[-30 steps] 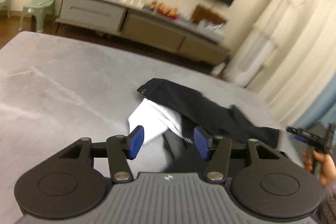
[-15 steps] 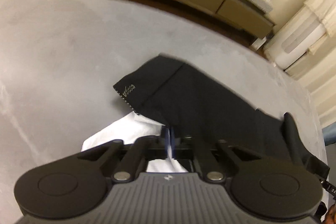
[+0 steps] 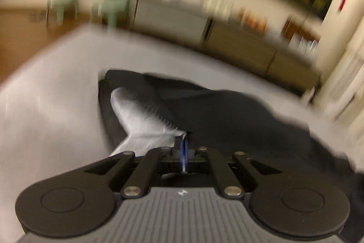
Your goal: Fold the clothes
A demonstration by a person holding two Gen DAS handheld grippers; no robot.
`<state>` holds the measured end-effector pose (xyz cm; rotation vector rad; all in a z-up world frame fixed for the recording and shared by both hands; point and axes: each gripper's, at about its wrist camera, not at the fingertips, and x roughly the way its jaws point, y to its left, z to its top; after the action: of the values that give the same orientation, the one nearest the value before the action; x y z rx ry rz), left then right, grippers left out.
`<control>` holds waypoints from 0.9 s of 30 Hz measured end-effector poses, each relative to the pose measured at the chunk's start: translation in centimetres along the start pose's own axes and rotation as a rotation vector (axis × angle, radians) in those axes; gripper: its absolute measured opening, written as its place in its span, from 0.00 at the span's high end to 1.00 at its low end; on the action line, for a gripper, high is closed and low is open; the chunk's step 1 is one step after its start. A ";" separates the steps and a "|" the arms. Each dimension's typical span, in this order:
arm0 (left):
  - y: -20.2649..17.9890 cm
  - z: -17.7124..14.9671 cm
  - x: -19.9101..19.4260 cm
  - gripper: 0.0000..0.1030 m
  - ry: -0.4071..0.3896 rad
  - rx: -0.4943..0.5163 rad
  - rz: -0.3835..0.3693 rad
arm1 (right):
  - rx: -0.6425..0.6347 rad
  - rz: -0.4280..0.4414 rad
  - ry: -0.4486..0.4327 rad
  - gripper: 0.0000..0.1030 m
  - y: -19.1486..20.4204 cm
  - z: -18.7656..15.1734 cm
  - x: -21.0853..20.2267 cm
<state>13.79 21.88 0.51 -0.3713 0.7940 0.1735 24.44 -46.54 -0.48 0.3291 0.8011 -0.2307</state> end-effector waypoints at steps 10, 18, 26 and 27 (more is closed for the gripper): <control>1.4 -0.1 1.0 0.97 0.032 -0.026 -0.032 | -0.089 -0.016 -0.030 0.22 2.3 -0.2 0.3; 1.6 2.5 2.3 0.88 -0.024 -0.070 0.029 | -0.228 -0.165 -0.278 0.93 4.3 3.6 0.0; 2.4 -5.7 -5.6 0.37 0.000 -0.089 -0.023 | -0.107 0.119 -0.087 0.15 1.2 0.2 -6.0; 2.4 -7.2 -6.7 0.34 0.011 -0.086 -0.044 | -0.076 0.199 -0.067 0.09 1.1 -1.2 -7.7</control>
<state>3.66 21.21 0.10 -0.4711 0.7900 0.1653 18.81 -44.43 4.60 0.3258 0.7039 -0.0248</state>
